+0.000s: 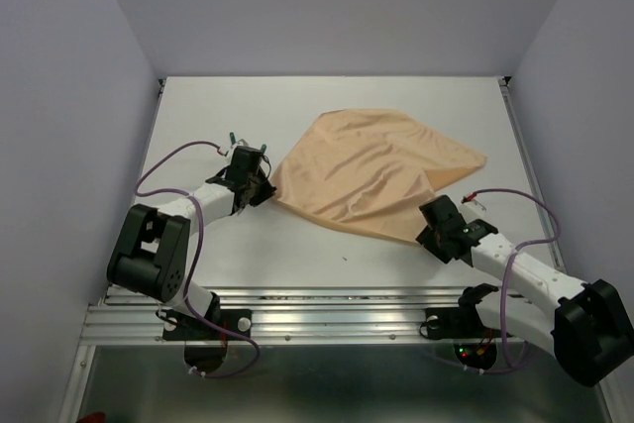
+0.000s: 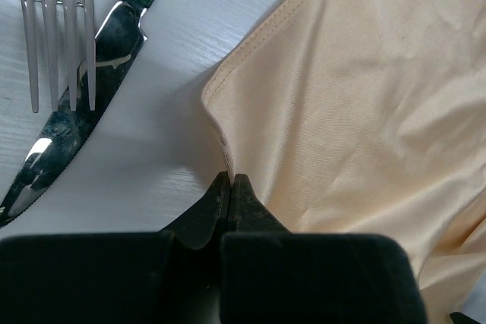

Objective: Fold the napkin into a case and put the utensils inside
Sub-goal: Flatten out the crumpled napkin at the center of the board.

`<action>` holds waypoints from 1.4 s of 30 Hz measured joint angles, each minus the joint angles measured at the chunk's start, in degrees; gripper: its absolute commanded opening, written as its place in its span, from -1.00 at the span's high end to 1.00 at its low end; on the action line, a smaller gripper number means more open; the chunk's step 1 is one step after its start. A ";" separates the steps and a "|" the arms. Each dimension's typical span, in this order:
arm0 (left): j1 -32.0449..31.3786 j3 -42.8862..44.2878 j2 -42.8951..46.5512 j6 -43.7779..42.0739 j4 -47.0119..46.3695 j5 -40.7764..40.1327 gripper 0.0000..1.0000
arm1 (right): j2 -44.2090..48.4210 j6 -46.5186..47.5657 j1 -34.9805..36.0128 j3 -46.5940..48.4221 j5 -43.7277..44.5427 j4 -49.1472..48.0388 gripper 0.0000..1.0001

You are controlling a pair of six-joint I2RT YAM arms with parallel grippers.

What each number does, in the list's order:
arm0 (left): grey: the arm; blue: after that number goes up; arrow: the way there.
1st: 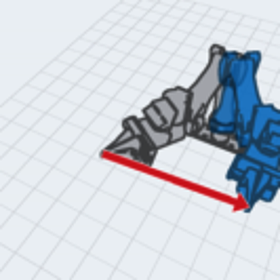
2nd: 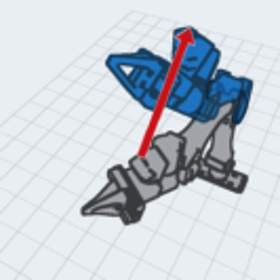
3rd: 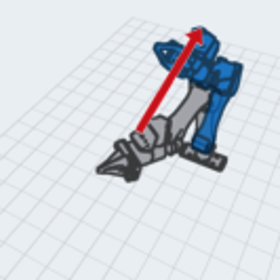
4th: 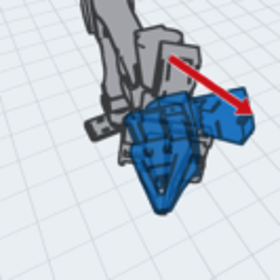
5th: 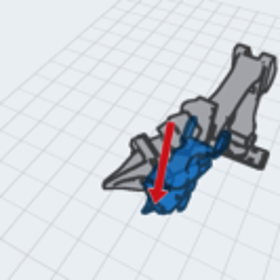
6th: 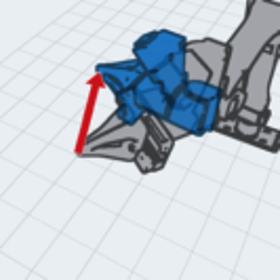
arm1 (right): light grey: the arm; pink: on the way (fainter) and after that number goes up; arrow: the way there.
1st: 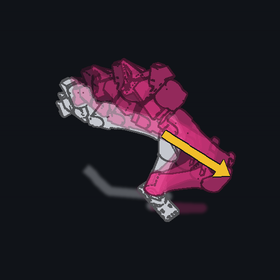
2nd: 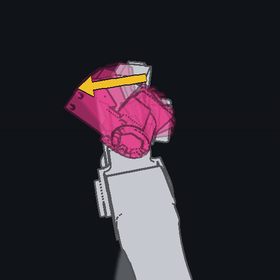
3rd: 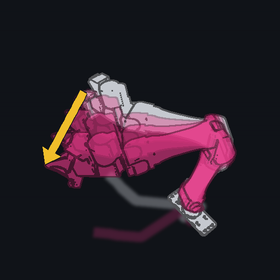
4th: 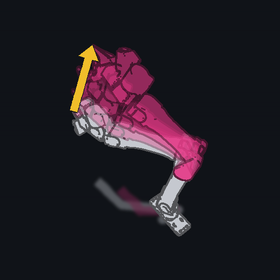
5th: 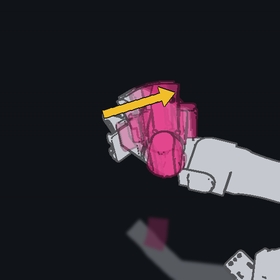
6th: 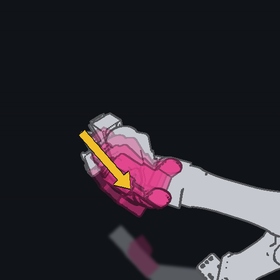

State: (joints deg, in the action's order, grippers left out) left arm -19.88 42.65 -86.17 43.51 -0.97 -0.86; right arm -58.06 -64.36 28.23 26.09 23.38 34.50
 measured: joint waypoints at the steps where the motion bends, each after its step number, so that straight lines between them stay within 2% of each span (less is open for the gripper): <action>1: 0.00 0.00 0.07 0.00 0.00 0.00 1.00 | 0.00 -0.07 0.00 0.00 0.00 0.00 0.04; 4: 0.00 -0.02 0.22 0.00 -0.02 0.02 1.00 | 0.00 -0.39 0.00 -0.13 0.00 -0.17 0.23; 7: 0.00 -0.09 0.63 0.00 -0.04 0.07 1.00 | 0.07 -0.87 0.00 -0.61 0.24 -0.52 0.60; 8: 0.00 -0.13 0.79 0.00 -0.04 0.11 1.00 | 0.09 -1.14 0.00 -0.68 0.28 -0.68 0.87; 9: 0.00 -0.20 0.94 0.00 -0.07 0.20 1.00 | 0.09 -1.38 0.00 -0.70 0.26 -0.74 0.98; 15: 0.00 -0.42 3.17 -0.20 0.48 0.44 1.00 | 1.51 -0.46 0.00 1.84 1.90 0.11 0.99; 20: 0.02 3.02 5.73 -1.68 5.11 0.66 1.00 | 3.37 3.15 0.00 12.70 5.75 2.10 0.99; 26: 0.04 18.18 7.58 -6.47 12.17 1.38 1.00 | 3.56 12.15 0.00 32.63 12.66 3.69 0.99; 31: 0.09 32.52 11.96 -12.15 13.22 2.73 1.00 | 3.17 20.31 0.00 46.88 15.85 2.16 0.99; 37: 0.11 43.82 18.95 -17.99 13.53 3.56 1.00 | 2.71 29.88 0.00 61.24 15.63 0.92 0.99; 42: 0.11 52.85 22.49 -21.99 14.08 6.29 1.00 | 2.25 33.33 0.00 71.84 12.33 0.33 0.99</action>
State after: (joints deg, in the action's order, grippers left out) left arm -19.77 95.50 -63.68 21.52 13.10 5.43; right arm -55.81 -31.03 28.23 97.93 35.70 34.83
